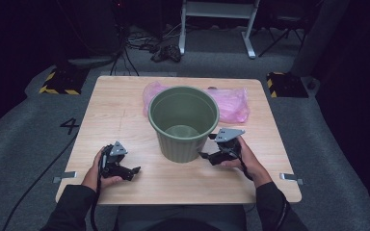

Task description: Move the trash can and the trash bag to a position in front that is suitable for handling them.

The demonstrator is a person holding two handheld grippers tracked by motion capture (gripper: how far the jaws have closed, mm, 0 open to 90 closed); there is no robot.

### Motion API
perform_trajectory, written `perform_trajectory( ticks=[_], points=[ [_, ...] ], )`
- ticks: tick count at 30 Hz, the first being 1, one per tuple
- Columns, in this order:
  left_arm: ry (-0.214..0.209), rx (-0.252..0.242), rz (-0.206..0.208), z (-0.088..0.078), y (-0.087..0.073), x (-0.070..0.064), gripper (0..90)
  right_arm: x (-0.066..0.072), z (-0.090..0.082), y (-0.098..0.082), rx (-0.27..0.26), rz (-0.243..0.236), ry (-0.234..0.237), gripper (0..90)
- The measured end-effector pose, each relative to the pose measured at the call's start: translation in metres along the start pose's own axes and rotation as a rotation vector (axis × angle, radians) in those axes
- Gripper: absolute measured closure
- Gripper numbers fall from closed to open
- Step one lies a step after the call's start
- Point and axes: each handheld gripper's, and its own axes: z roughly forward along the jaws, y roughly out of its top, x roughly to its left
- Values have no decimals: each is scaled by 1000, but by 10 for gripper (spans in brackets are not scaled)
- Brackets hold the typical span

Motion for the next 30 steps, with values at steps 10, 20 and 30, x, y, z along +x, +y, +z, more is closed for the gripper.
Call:
perform_trajectory(
  ticks=[10, 20, 30],
  points=[
    [1, 2, 2, 0, 0, 0, 1, 10, 13, 9, -16, -12, 3, 196],
    [7, 1, 5, -1, 0, 0, 3, -24, -21, -17, 19, 52, -159, 248],
    [9, 1, -6, 0, 0, -1, 2, -100, -63, -49, 40, 224, -431, 348]
  ],
)
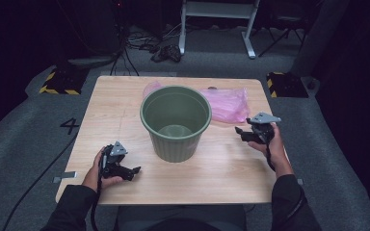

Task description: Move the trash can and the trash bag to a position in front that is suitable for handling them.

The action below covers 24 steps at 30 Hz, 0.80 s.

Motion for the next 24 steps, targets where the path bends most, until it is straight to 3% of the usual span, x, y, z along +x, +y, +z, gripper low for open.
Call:
perform_trajectory(
  ticks=[6, 8, 11, 12, 14, 16, 18, 24],
  points=[
    [0, 0, 0, 0, 0, 0, 2, -16, 19, 2, 27, 20, -16, 332],
    [0, 0, 0, 0, 0, 0, 2, -18, 27, 4, 33, 28, 3, 331],
    [0, 0, 0, 0, 0, 0, 2, -18, 36, 7, 50, 37, 23, 311],
    [0, 0, 0, 0, 0, 0, 2, -18, 45, 8, 85, 20, 38, 297],
    [1, 0, 0, 0, 0, 0, 2, -17, 53, 9, 92, 31, 67, 289],
    [0, 0, 0, 0, 0, 0, 2, -17, 56, 9, 91, 34, 66, 289],
    [0, 0, 1, 0, 0, 0, 2, -15, 64, 9, 101, 45, 83, 304],
    [0, 0, 0, 0, 0, 0, 2, -13, 77, 6, 88, 71, 76, 385]
  ],
)
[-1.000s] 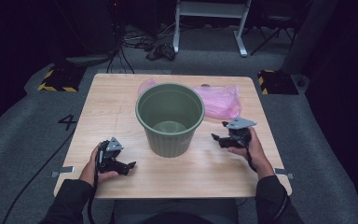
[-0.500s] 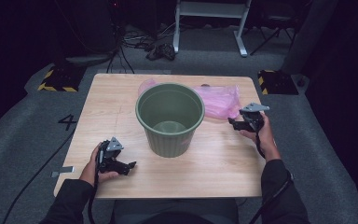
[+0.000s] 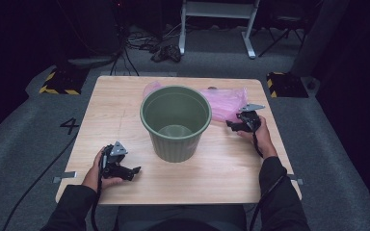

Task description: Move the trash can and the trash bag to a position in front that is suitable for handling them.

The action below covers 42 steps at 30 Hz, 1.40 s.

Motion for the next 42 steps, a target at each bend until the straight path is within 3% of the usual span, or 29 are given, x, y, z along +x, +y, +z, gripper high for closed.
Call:
perform_trajectory(
  ticks=[5, 13, 19, 26, 35, 36, 42],
  points=[
    [0, 0, 0, 0, 0, 0, 2, -5, 5, -4, 37, 24, -6, 528],
    [0, 0, 0, 0, 0, 0, 2, -10, 1, -9, 31, 54, 32, 844],
    [0, 0, 0, 0, 0, 0, 3, -5, -11, -14, 60, 21, 51, 872],
    [1, 0, -4, 0, 0, 0, 2, 11, -33, -28, 80, -20, 78, 862],
    [2, 0, -10, 2, 2, -2, 2, 57, -70, -52, 97, -40, 148, 863],
    [4, -1, -12, 2, 2, -3, 2, 57, -70, -52, 97, -40, 148, 863],
    [4, -1, -3, 4, 4, -5, 3, 88, -89, -63, 105, -55, 209, 852]
  ],
)
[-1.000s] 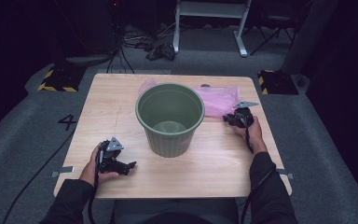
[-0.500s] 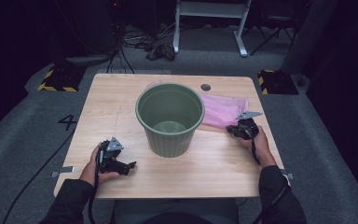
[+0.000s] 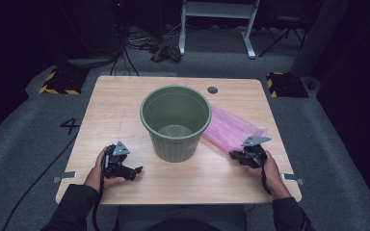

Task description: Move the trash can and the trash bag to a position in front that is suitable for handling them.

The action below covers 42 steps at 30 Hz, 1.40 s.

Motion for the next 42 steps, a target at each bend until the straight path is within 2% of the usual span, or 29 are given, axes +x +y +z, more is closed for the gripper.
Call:
perform_trajectory(
  ticks=[2, 4, 5, 6, 7, 8, 9, 10, 12, 15, 18, 23, 26, 27, 28, 29, 30, 31, 32, 33, 35, 37, 40, 41, 42],
  points=[
    [-5, 3, 0, 1, 1, -1, 3, 9, -2, -2, -3, -7, 45, 838],
    [-5, 0, 12, 1, 2, -1, 3, 18, -5, -2, 1, -25, 53, 812],
    [-5, 0, 12, 1, 2, -1, 3, 18, -5, -2, 1, -25, 53, 812],
    [-11, 0, 13, 3, 3, -1, 3, 27, -7, -2, -1, -40, 67, 765],
    [-12, 0, 12, 3, 3, -2, 3, 31, -8, -2, 3, -48, 71, 722],
    [-18, 2, 16, 4, 4, -2, 3, 34, -9, -3, 6, -62, 74, 641],
    [-18, 2, 16, 4, 4, -2, 3, 39, -11, -3, 11, -88, 70, 586],
    [-23, 1, 19, 5, 5, -2, 3, 43, -14, -3, 5, -105, 69, 577],
    [-27, 0, 20, 6, 6, -2, 3, 48, -23, -2, -17, -130, 69, 505],
    [-29, 0, 26, 6, 6, -2, 2, 48, -39, 0, -71, -126, 42, 427],
    [-33, 1, 29, 6, 7, -2, 2, 44, -56, 1, -125, -122, 18, 412],
    [-32, 1, 29, 7, 7, -2, 2, 28, -75, 8, -178, -121, -64, 417],
    [-29, 1, 28, 7, 7, -3, 3, 5, -76, 12, -153, -111, -142, 414],
    [-28, 0, 29, 7, 7, -3, 3, 5, -76, 12, -153, -111, -142, 414],
    [-29, 1, 29, 7, 7, -3, 3, -3, -75, 12, -139, -101, -162, 414],
    [-27, -1, 36, 7, 7, -2, 3, -21, -74, 10, -109, -73, -170, 414],
    [-29, -1, 35, 7, 7, -2, 2, -30, -73, 8, -102, -55, -188, 419],
    [-29, -1, 35, 7, 7, -2, 3, -30, -73, 8, -102, -55, -188, 419],
    [-29, -1, 35, 7, 7, -2, 3, -39, -72, 6, -85, -37, -204, 425],
    [-28, 1, 36, 7, 8, -2, 3, -58, -69, -2, -62, 3, -231, 426],
    [-32, 1, 34, 7, 8, -2, 2, -74, -64, -11, -57, 63, -212, 426],
    [-31, 1, 34, 7, 8, -2, 2, -82, -57, -18, -40, 81, -204, 426],
    [-32, 1, 33, 7, 8, -2, 2, -85, -47, -25, -14, 100, -147, 461],
    [-32, 1, 33, 7, 8, -2, 2, -85, -47, -25, -14, 100, -147, 461],
    [-33, 1, 33, 7, 8, -2, 2, -81, -40, -28, 15, 88, -122, 499]
  ],
)
